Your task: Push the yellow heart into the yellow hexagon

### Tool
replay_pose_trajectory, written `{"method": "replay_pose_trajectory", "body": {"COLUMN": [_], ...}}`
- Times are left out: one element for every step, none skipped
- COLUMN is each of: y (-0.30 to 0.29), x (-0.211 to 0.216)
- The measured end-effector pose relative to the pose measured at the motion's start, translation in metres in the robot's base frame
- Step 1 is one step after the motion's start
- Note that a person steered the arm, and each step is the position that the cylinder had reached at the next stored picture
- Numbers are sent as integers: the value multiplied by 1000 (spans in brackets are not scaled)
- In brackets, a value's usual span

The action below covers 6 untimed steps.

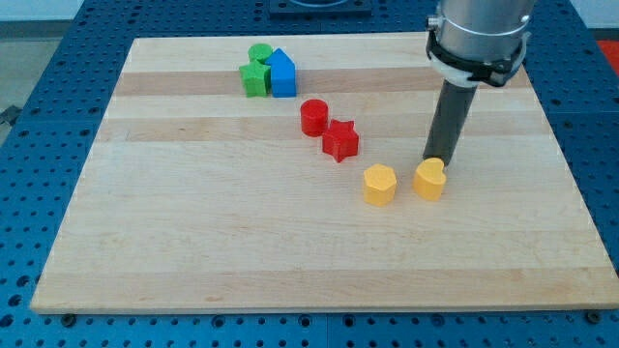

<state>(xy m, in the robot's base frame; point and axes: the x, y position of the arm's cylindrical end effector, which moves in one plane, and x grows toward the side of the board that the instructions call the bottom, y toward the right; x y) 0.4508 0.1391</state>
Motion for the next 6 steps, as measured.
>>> {"method": "replay_pose_trajectory", "body": {"y": [1, 38, 72, 76, 51, 11], "x": [-1, -7, -5, 14, 25, 25]}}
